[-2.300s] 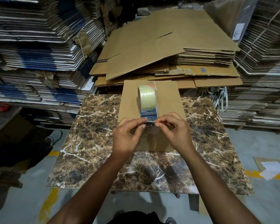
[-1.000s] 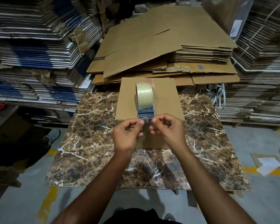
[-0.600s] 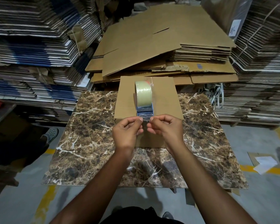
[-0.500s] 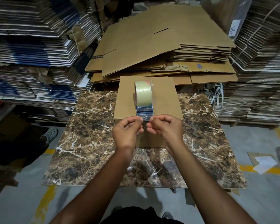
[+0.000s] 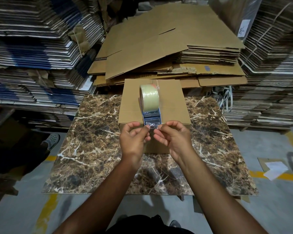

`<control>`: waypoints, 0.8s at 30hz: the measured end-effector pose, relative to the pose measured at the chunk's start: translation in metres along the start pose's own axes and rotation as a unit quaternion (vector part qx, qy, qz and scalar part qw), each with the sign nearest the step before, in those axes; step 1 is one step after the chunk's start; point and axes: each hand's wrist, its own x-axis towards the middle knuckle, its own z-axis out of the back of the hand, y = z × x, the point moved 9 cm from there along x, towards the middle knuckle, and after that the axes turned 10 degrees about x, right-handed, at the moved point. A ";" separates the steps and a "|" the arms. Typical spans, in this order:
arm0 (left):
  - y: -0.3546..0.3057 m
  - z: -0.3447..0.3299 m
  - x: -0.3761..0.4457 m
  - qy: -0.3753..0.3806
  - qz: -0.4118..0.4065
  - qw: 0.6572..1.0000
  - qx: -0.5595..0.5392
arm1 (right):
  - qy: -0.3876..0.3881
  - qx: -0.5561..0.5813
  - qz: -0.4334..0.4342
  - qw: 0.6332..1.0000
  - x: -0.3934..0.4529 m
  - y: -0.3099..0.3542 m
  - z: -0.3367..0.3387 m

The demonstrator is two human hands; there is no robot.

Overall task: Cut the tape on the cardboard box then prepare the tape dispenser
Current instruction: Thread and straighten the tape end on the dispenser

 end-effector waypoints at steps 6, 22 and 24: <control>0.001 -0.006 0.000 0.027 0.010 0.999 0.033 | 0.006 -0.004 -0.008 1.000 -0.001 -0.001 0.002; 0.005 -0.011 0.005 0.048 0.023 0.998 0.028 | 0.017 -0.183 0.044 0.982 0.006 0.010 -0.007; 0.006 -0.011 0.004 0.046 0.025 0.998 0.023 | 0.029 -0.185 0.052 0.981 0.007 0.010 -0.008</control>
